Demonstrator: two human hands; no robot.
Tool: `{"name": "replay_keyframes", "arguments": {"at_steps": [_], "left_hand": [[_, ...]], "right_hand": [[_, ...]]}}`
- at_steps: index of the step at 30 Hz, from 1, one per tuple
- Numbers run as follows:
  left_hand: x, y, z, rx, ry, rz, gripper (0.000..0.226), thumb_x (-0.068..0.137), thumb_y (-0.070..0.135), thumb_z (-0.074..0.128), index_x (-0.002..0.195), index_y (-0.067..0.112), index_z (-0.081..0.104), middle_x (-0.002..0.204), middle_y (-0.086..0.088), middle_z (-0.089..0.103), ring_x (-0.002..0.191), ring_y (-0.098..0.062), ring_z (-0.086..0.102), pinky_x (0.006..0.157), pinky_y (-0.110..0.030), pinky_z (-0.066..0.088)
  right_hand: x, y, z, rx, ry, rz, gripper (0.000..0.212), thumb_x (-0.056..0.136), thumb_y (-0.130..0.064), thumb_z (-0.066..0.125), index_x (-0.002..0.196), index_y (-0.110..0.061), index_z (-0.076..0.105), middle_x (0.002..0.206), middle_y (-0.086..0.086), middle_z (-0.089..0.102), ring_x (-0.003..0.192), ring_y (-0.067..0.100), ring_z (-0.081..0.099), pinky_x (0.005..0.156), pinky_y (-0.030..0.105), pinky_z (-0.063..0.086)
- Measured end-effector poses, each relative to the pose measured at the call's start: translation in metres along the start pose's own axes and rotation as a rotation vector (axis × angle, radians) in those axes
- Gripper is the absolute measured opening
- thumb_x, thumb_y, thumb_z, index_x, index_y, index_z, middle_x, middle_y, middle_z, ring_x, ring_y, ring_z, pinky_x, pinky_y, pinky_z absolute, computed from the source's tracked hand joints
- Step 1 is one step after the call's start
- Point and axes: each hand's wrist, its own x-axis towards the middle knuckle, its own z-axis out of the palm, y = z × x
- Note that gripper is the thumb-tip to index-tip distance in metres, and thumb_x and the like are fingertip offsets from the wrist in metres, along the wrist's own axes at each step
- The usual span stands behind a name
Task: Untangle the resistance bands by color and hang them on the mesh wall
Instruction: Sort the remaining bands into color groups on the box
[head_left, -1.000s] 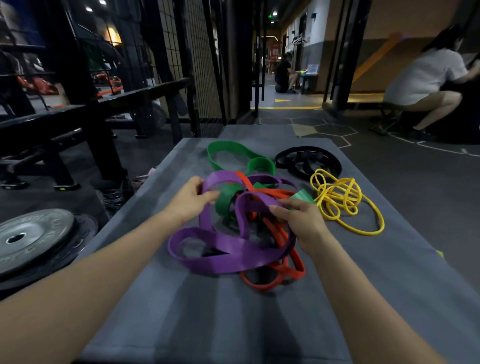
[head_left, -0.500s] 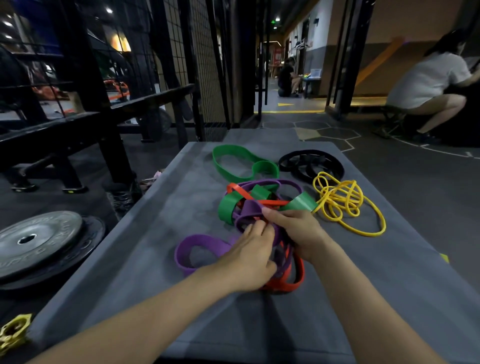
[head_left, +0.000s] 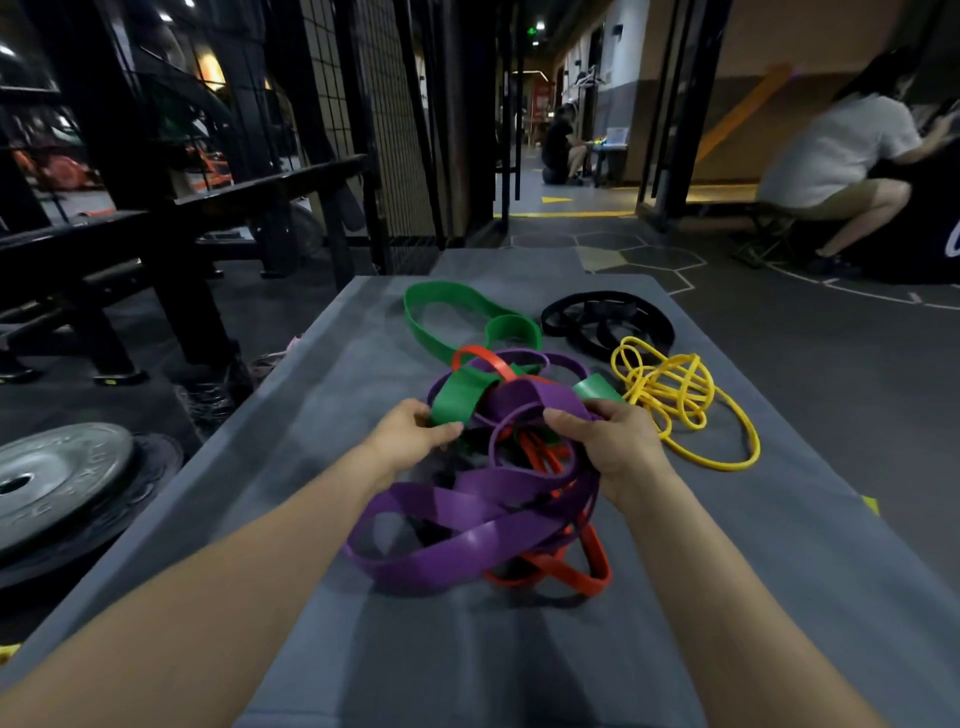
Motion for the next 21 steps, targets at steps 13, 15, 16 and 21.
{"name": "replay_keyframes", "arguments": {"at_steps": [13, 15, 16, 21], "left_hand": [[-0.004, 0.123, -0.050, -0.432, 0.035, 0.304, 0.028, 0.099, 0.020, 0.040, 0.072, 0.014, 0.047, 0.073, -0.006, 0.051, 0.072, -0.017, 0.050, 0.078, -0.033, 0.039], [-0.011, 0.140, -0.062, -0.439, 0.048, 0.342, 0.029, 0.098, 0.021, 0.041, 0.072, 0.013, 0.049, 0.068, -0.005, 0.055, 0.070, -0.019, 0.053, 0.077, -0.034, 0.042], [-0.014, 0.146, -0.067, -0.456, 0.067, 0.358, 0.029, 0.098, 0.021, 0.042, 0.072, 0.013, 0.050, 0.065, -0.003, 0.057, 0.068, -0.019, 0.054, 0.075, -0.033, 0.044], [-0.049, 0.132, -0.069, -0.473, -0.028, 0.303, 0.028, 0.098, 0.016, 0.040, 0.076, 0.011, 0.057, 0.063, 0.002, 0.067, 0.060, -0.009, 0.064, 0.063, -0.023, 0.054]], "right_hand": [[0.002, -0.011, 0.007, -0.303, 0.186, -0.470, 0.014, 0.074, -0.019, 0.076, 0.085, -0.013, 0.069, 0.079, 0.006, 0.070, 0.078, 0.026, 0.065, 0.075, 0.042, 0.054], [0.002, -0.010, 0.013, -0.388, 0.179, -0.547, 0.021, 0.073, -0.025, 0.076, 0.091, -0.015, 0.072, 0.085, 0.009, 0.070, 0.081, 0.025, 0.065, 0.074, 0.037, 0.053], [0.002, -0.010, 0.017, -0.421, 0.174, -0.579, 0.020, 0.073, -0.026, 0.076, 0.090, -0.016, 0.072, 0.086, 0.009, 0.068, 0.080, 0.023, 0.063, 0.072, 0.034, 0.051], [-0.006, -0.017, 0.031, -0.570, 0.156, -0.645, 0.014, 0.072, -0.020, 0.077, 0.074, -0.008, 0.069, 0.075, 0.011, 0.054, 0.069, 0.022, 0.047, 0.054, 0.023, 0.023]]}}
